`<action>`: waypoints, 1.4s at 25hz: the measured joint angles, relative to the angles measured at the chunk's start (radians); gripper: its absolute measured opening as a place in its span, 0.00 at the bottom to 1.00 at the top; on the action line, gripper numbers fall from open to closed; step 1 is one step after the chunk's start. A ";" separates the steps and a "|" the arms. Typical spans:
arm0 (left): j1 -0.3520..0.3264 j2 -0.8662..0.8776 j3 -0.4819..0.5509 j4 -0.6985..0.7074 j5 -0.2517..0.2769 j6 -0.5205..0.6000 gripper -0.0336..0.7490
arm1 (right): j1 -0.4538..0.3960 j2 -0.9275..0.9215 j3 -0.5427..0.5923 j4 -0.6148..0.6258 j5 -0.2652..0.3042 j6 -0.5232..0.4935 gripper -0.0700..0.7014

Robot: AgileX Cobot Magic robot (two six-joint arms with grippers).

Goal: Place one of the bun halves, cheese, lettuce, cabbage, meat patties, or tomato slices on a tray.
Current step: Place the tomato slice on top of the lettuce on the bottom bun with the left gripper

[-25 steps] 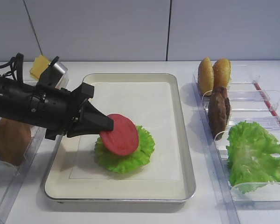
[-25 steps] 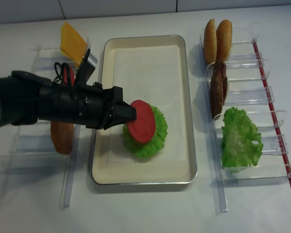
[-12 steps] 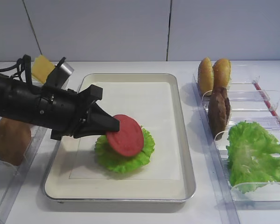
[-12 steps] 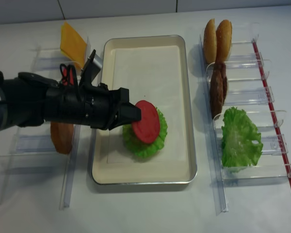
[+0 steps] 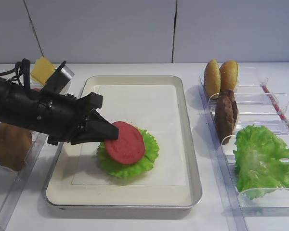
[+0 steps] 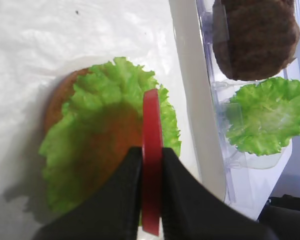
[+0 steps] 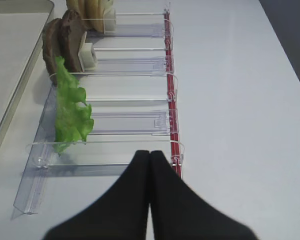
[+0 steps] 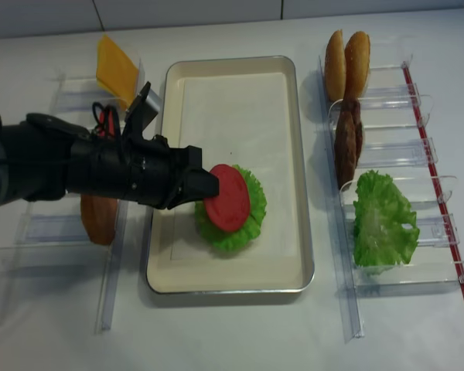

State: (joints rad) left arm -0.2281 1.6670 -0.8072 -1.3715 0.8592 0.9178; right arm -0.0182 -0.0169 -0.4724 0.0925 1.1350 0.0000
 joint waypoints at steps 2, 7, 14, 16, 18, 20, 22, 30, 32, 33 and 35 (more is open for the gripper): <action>0.000 0.000 0.000 0.010 0.000 0.000 0.16 | 0.000 0.000 0.000 0.000 0.000 0.000 0.09; 0.000 0.000 0.000 0.039 -0.003 0.002 0.17 | 0.000 0.000 0.000 0.000 0.000 0.000 0.09; 0.000 0.000 0.000 0.025 -0.038 0.039 0.58 | 0.000 0.000 0.000 0.000 0.000 0.000 0.09; 0.000 0.000 0.000 0.017 -0.050 0.067 0.66 | 0.000 0.000 0.000 0.000 0.000 0.000 0.09; 0.000 0.000 0.000 -0.006 -0.054 0.108 0.68 | 0.000 0.000 0.000 0.000 0.000 0.000 0.09; 0.000 0.000 0.000 -0.033 -0.056 0.147 0.69 | 0.000 0.000 0.000 0.000 0.000 0.000 0.09; 0.000 0.000 0.000 -0.050 -0.064 0.172 0.70 | 0.000 0.000 0.000 0.000 0.000 0.000 0.09; 0.000 0.000 -0.002 -0.051 -0.085 0.213 0.70 | 0.000 0.000 0.000 0.000 0.000 0.000 0.09; 0.000 0.000 -0.016 -0.036 -0.085 0.225 0.70 | 0.000 0.000 0.000 0.000 0.000 0.000 0.09; 0.000 0.000 -0.026 -0.024 -0.085 0.227 0.70 | 0.000 0.000 0.000 0.000 0.000 0.000 0.09; 0.000 0.000 -0.056 -0.008 -0.082 0.229 0.70 | 0.000 0.000 0.000 0.000 0.000 0.000 0.09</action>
State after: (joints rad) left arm -0.2281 1.6670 -0.8632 -1.3790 0.7769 1.1467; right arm -0.0182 -0.0169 -0.4724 0.0925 1.1350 0.0000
